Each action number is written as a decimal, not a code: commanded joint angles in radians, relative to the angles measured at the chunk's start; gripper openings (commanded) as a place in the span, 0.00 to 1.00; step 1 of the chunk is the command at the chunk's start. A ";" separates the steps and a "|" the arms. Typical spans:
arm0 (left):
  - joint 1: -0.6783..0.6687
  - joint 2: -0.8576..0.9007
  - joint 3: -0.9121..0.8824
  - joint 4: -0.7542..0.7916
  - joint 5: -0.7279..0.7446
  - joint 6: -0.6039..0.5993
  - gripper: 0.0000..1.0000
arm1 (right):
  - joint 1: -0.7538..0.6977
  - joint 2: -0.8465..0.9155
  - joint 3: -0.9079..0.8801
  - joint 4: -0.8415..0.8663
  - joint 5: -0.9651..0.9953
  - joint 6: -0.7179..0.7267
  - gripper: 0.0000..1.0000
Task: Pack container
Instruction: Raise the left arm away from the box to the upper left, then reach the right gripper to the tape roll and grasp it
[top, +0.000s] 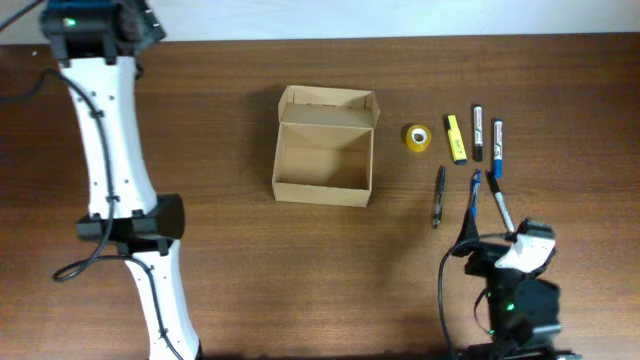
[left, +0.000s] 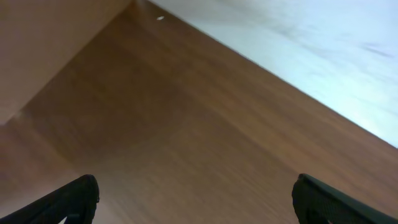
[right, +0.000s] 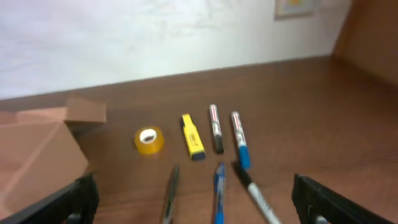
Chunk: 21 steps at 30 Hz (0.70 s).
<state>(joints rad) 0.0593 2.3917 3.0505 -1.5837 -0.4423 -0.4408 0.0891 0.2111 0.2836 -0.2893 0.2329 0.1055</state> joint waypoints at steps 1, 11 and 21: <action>0.036 -0.034 -0.010 0.000 0.001 0.009 1.00 | -0.005 0.248 0.255 -0.054 -0.039 -0.101 0.99; 0.052 -0.034 -0.009 0.000 0.000 0.009 1.00 | -0.003 1.168 1.176 -0.691 -0.237 -0.101 0.99; 0.052 -0.034 -0.009 0.000 0.001 0.009 1.00 | -0.004 1.642 1.553 -0.730 -0.402 -0.091 1.00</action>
<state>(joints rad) 0.1089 2.3917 3.0459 -1.5826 -0.4416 -0.4408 0.0895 1.7897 1.8038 -1.0363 -0.1192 0.0151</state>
